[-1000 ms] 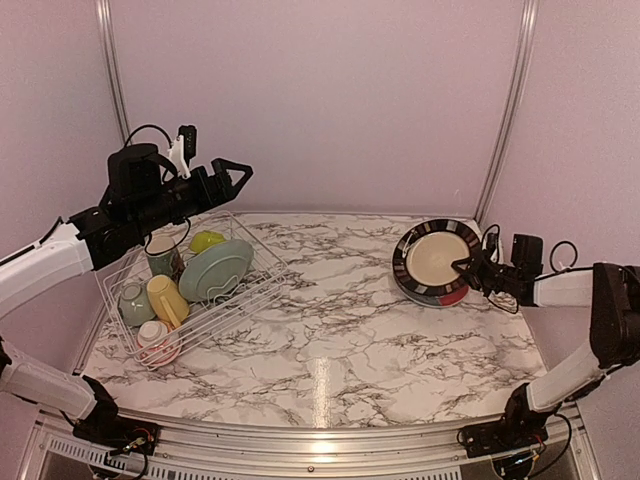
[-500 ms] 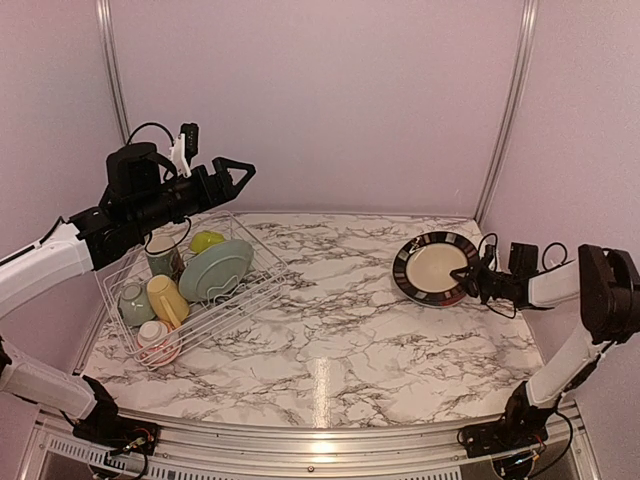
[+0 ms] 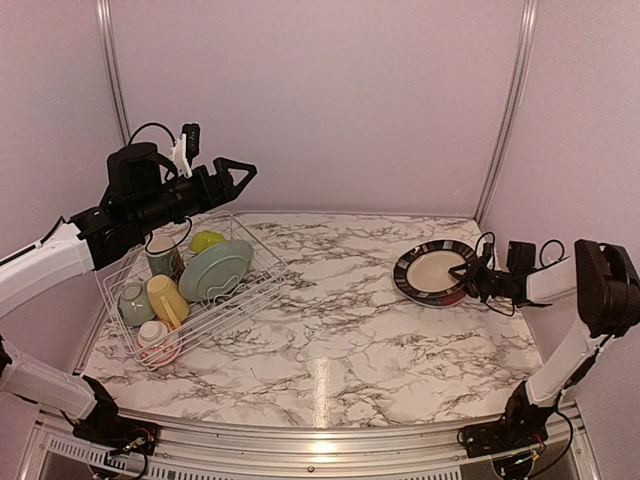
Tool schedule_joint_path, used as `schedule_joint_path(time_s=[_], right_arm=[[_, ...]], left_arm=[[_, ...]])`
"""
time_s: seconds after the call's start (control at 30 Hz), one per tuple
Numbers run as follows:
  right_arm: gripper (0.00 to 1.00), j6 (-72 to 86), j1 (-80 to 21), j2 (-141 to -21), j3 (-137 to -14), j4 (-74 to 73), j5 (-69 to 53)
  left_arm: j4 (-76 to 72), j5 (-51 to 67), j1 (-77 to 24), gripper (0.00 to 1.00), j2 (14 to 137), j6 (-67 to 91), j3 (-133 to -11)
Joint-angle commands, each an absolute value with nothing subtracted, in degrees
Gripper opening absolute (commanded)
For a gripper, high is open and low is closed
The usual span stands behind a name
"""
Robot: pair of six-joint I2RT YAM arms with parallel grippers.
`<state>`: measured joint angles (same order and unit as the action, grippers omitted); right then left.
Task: Unload the mixed dishes from the dish rack
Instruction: Place the plate with another plate.
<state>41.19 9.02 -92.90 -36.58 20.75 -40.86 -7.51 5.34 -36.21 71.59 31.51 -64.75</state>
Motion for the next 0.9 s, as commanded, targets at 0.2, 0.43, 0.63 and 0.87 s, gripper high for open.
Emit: schedule_joint_path(time_s=[0.2,0.43,0.63,0.87], right_arm=[[0.49,31.1,9.3,-89.2,-41.2,14.3,-35.0],[0.68,25.0,9.3,-85.4,-42.1,6.5,-28.0],[0.83,20.6,9.4,-83.3,-42.6,1.1,-21.6],[0.85,18.9,9.3,-84.3,-43.8,0.2,-19.6]], left_arm=[[-7.9,6.6,-36.5,0.92,73.3,31.2,-66.6],[-7.5,6.1,-36.6,0.92,73.3,30.7,-66.4],[-7.5,6.2,-36.7,0.93,73.7,30.5,-66.6],[-5.4,5.2,-36.7,0.93,73.4,29.3,-67.2]])
